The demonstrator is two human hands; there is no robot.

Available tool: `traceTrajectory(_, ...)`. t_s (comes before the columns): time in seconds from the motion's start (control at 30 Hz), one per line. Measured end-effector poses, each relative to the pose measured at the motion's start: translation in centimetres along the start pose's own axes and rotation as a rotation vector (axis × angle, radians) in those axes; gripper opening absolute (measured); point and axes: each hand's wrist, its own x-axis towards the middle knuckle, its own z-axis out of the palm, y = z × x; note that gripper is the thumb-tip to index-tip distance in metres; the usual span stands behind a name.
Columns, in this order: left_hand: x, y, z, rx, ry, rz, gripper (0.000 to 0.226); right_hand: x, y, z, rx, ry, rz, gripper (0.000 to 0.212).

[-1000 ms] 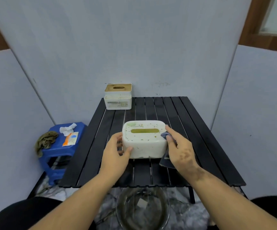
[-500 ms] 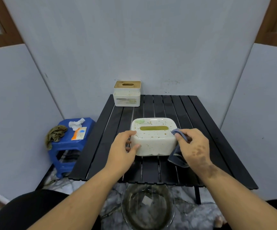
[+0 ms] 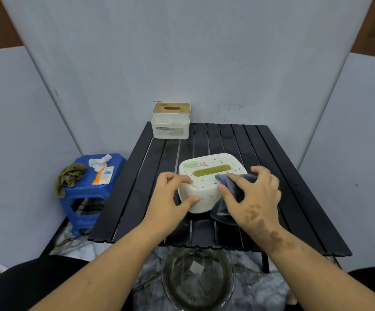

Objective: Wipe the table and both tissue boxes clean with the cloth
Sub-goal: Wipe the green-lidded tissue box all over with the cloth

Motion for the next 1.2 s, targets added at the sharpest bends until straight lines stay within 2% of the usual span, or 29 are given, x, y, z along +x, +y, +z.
traceTrajectory(0.1,-0.1,0.0,0.2,-0.011,-0.007,-0.005,0.044,-1.8,-0.5,1.0,0.167,-0.069,0.088,0.063)
traceTrajectory(0.23,-0.2,0.1,0.4,-0.034,0.003,-0.011,0.045,-3.1,-1.1,2.4,0.432,-0.027,0.131,0.080)
traceTrajectory(0.33,-0.2,0.2,0.5,-0.031,0.003,-0.020,0.043,-2.6,-1.3,2.5,0.584,-0.066,0.203,0.071)
traceTrajectory(0.47,-0.2,0.2,0.3,-0.020,0.000,-0.029,0.039,-1.3,-0.8,0.3,0.650,-0.123,0.185,0.051)
traceTrajectory(0.6,-0.2,0.2,0.3,-0.013,-0.004,-0.043,0.037,1.7,-1.3,-3.1,0.441,0.030,-0.124,0.043)
traceTrajectory(0.67,-0.3,0.2,0.4,-0.014,0.004,-0.043,0.038,2.6,-0.8,-2.7,0.277,-0.004,-0.249,0.032)
traceTrajectory(0.73,-0.3,0.2,0.5,-0.010,0.013,-0.040,0.039,1.9,-0.2,-1.4,0.103,-0.081,-0.262,0.030)
traceTrajectory(0.8,-0.2,0.0,0.6,-0.005,0.017,-0.037,0.039,0.6,0.1,-0.2,0.012,-0.082,-0.235,0.041)
traceTrajectory(0.93,-0.3,-0.1,0.6,-0.008,0.018,-0.025,0.039,-0.6,-0.2,1.3,-0.017,-0.047,-0.192,0.051)
traceTrajectory(1.2,-0.1,-0.4,0.0,0.076,-0.014,0.001,0.041,0.2,1.1,1.4,0.010,-0.053,-0.361,0.038)
